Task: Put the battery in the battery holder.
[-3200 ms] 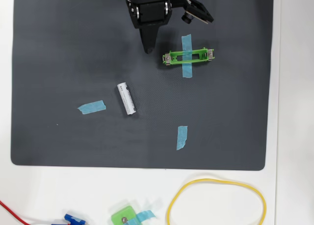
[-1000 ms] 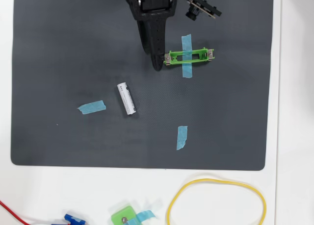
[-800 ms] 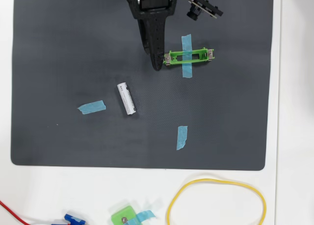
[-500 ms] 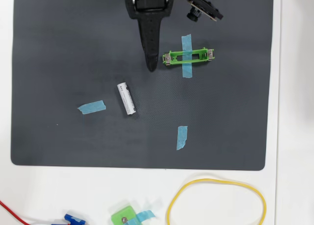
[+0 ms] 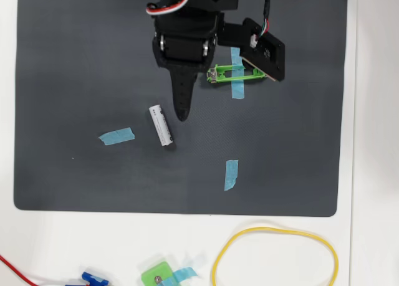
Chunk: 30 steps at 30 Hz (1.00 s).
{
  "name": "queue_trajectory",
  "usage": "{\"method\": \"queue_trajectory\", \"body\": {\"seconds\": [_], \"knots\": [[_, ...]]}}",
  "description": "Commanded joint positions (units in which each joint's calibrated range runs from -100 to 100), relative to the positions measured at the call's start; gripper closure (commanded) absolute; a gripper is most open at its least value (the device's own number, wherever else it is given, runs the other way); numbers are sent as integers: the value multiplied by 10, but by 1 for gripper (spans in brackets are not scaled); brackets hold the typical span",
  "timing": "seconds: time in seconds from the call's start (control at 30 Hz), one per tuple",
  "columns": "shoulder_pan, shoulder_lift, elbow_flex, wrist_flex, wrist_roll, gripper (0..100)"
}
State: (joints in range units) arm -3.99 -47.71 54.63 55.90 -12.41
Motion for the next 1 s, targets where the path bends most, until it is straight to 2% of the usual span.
{"method": "queue_trajectory", "body": {"seconds": [0.0, 0.1, 0.23, 0.33, 0.67, 0.97], "knots": [[-21, 22, -35, -2, -47, 79], [-50, 26, -35, -7, -84, 78], [-71, 26, -37, -11, -124, 68], [-70, 27, -41, -11, -145, 65], [-70, 48, -78, -15, -172, 65], [-59, 263, -166, -58, -199, 65]]}}
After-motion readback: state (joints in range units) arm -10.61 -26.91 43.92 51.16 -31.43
